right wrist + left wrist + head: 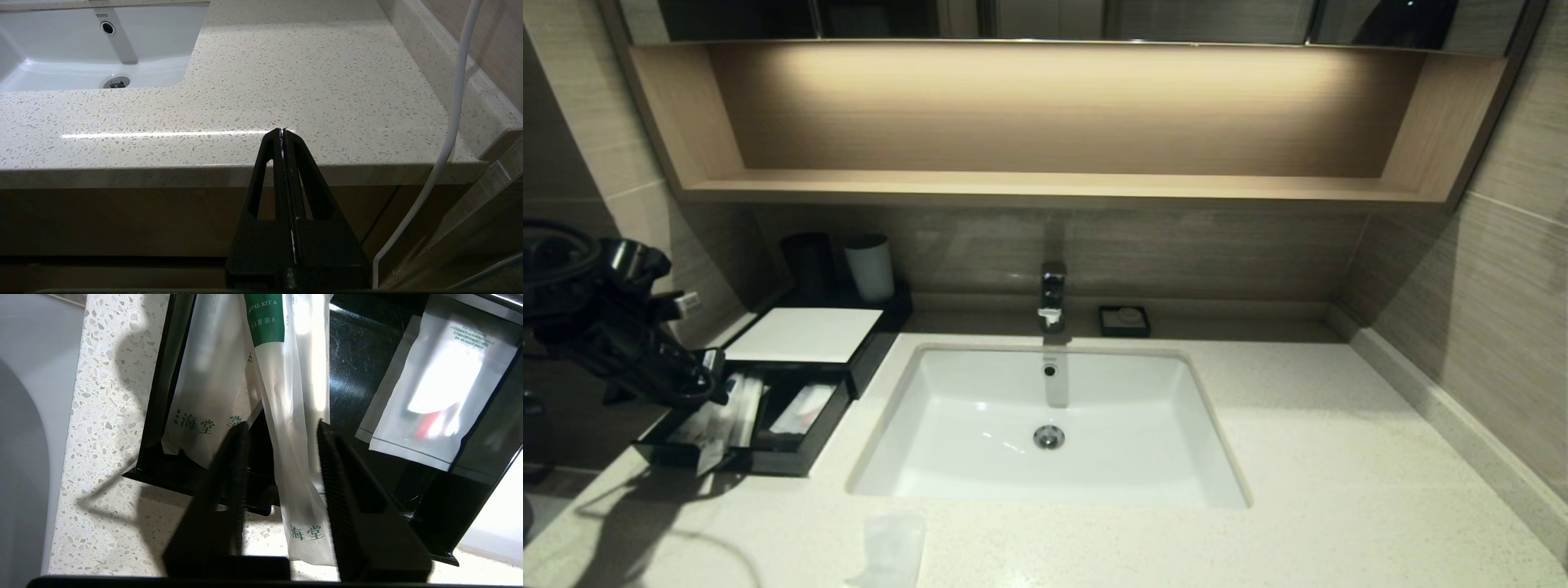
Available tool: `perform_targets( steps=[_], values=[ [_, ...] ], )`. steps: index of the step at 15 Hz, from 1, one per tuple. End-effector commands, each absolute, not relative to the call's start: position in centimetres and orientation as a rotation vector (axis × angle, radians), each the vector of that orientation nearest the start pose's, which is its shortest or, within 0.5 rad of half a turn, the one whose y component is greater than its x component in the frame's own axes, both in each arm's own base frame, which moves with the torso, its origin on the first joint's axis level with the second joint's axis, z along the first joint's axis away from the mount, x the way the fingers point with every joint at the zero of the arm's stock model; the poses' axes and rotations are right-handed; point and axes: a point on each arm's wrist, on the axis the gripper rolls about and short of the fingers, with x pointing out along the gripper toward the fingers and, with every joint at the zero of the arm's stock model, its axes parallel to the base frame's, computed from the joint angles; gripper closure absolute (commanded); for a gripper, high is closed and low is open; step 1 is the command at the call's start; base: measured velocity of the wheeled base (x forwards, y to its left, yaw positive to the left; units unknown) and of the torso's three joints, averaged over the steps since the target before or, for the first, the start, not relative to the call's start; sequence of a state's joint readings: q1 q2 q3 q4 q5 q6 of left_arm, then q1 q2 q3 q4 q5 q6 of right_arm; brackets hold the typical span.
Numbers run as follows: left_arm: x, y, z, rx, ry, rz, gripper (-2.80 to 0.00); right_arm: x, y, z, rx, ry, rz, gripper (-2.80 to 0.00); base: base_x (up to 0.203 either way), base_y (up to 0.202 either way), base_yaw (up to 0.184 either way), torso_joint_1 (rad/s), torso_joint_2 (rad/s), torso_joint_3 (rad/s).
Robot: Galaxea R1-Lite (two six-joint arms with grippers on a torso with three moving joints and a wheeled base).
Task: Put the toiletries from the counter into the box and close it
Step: Place the bathroom toiletry into the drawer
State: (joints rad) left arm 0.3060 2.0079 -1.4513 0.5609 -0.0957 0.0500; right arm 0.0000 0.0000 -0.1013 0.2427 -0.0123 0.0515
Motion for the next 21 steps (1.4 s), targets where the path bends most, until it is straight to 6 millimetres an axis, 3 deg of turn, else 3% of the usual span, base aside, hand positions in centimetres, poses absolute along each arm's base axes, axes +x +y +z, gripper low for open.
perform_targets(
  steps=[1,4,8,13,14,21],
  values=[
    [34.3,10.6,15.2,-0.178,1.101,0.158,-2.80,-3.2,0.0,7.8,0.051,0.142,-0.016,0.00,0.000,0.000,0.000,0.000,0.00,0.000],
    [34.1,10.5,15.6,-0.177,1.091,0.159,-2.80,-3.2,0.0,7.8,0.051,0.142,-0.016,0.00,0.000,0.000,0.000,0.000,0.00,0.000],
    [31.7,9.7,18.9,-0.164,1.042,0.152,-2.80,-3.2,0.0,7.8,0.051,0.142,-0.016,0.00,0.000,0.000,0.000,0.000,0.00,0.000],
    [30.0,9.2,16.7,-0.174,1.151,0.139,-2.80,-3.2,0.0,7.8,0.051,0.142,-0.016,0.00,0.000,0.000,0.000,0.000,0.00,0.000],
    [30.1,9.2,16.5,-0.175,1.159,0.140,0.00,-3.2,0.0,7.8,0.051,0.142,-0.015,0.00,0.000,0.000,0.000,0.000,0.00,0.000],
    [30.3,9.3,16.2,-0.172,1.168,0.138,0.00,-3.2,0.0,7.8,0.051,0.142,-0.017,0.00,0.000,0.000,0.000,0.000,0.00,0.000]
  ],
)
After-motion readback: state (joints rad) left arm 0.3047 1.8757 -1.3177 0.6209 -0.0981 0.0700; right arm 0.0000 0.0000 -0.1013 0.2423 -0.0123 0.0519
